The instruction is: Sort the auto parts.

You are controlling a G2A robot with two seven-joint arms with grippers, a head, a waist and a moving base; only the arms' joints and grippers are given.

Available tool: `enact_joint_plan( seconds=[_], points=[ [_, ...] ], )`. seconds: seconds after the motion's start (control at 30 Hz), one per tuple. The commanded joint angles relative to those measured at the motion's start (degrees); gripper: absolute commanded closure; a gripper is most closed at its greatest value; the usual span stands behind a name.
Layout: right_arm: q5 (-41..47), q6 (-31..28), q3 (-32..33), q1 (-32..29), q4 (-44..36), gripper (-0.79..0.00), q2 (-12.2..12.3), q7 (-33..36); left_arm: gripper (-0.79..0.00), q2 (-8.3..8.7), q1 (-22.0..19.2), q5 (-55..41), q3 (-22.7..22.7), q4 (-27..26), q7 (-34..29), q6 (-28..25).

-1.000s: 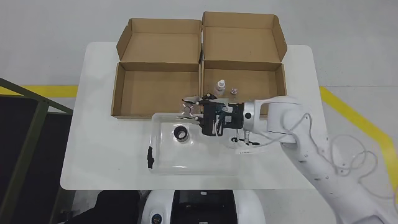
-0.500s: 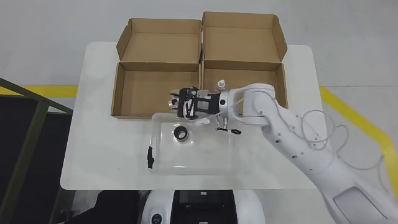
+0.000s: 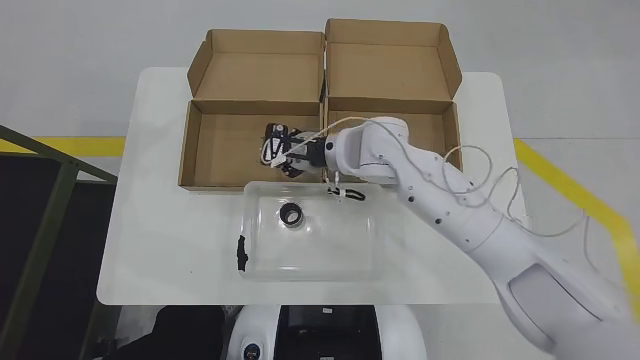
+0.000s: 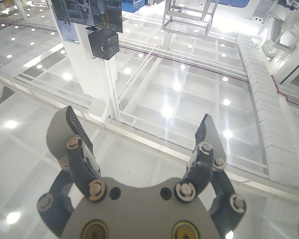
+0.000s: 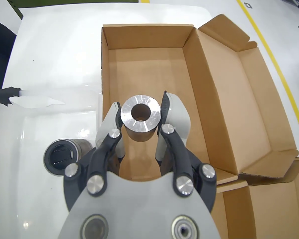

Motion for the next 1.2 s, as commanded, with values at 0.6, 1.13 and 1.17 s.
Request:
enact_joint_plan(
  seconds=[0.6, 1.13, 1.17],
  points=[
    [2.0, 1.4, -6.6, 6.1, 19.1, 0.0, -9.9, -1.7, -0.785, 0.0, 0.0, 0.0, 0.0, 0.0, 0.0, 0.0],
    [0.1, 0.0, -7.6, 7.6, 28.4, -0.483, -14.5, -3.0, -0.785, 0.0, 0.0, 0.0, 0.0, 0.0, 0.0, 0.0],
    [0.0, -0.1, -7.5, 7.6, 28.8, -0.496, -14.7, -3.1, -0.785, 0.0, 0.0, 0.0, 0.0, 0.0, 0.0, 0.0]
  ],
)
